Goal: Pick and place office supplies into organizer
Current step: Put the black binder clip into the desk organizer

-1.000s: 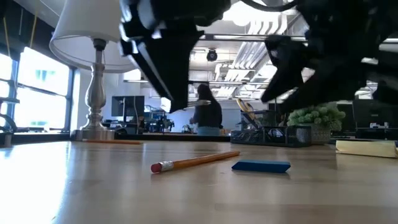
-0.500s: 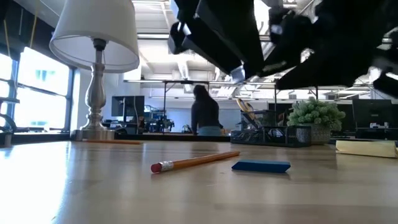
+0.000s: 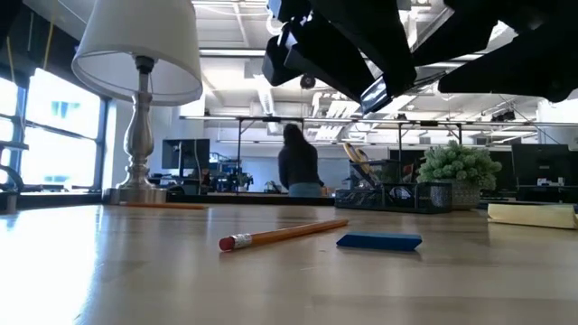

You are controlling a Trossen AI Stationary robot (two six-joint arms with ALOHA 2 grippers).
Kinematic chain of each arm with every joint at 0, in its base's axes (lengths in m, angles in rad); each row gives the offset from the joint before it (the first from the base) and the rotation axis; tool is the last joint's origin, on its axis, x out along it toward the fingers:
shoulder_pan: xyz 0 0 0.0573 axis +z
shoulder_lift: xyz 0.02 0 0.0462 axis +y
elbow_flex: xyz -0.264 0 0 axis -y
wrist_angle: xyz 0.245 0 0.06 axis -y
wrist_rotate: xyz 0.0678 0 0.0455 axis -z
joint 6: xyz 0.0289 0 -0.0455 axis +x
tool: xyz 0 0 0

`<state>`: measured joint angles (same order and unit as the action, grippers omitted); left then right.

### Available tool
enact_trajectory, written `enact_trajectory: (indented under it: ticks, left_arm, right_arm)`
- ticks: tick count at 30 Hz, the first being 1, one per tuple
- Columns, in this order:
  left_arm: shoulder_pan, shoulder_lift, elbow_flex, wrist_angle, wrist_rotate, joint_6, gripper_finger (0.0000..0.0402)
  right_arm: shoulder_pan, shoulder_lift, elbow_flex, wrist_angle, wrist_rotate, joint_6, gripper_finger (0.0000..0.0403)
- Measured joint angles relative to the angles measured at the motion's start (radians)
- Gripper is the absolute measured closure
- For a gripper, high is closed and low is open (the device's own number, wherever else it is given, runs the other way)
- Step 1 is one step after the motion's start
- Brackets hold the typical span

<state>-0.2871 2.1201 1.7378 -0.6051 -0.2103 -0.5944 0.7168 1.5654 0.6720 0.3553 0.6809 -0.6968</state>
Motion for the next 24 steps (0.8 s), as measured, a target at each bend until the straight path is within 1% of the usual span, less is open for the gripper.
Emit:
enact_trajectory:
  ticks: [4, 9, 12, 15, 21, 23, 24]
  left_arm:
    - [0.000, 0.000, 0.000, 0.007, 0.002, 0.012, 0.0270]
    - [0.000, 0.000, 0.000, 0.007, 0.020, 0.014, 0.0269]
    - [0.000, 0.000, 0.000, 0.007, 0.020, 0.014, 0.0269]
    - [0.000, 0.000, 0.000, 0.007, 0.020, 0.014, 0.0269]
    - [0.000, 0.000, 0.000, 0.007, 0.022, 0.013, 0.0269]
    - [0.000, 0.000, 0.000, 0.011, 0.027, 0.012, 0.0269]
    - [0.000, 0.000, 0.000, 0.012, 0.027, 0.012, 0.0269]
  right_arm:
    - [-0.001, 0.000, 0.000, 0.001, -0.002, -0.010, 0.0266]
    - [-0.003, 0.000, 0.000, 0.000, -0.047, -0.026, 0.0266]
    - [-0.003, 0.000, 0.000, 0.001, -0.047, -0.026, 0.0274]
    - [-0.003, 0.000, 0.000, -0.004, -0.050, -0.026, 0.0302]
    - [-0.003, 0.000, 0.000, -0.030, -0.073, -0.030, 0.0385]
    - [-0.003, 0.000, 0.000, -0.031, -0.078, -0.037, 0.0395]
    - [-0.003, 0.000, 0.000, -0.031, -0.080, -0.036, 0.0393]
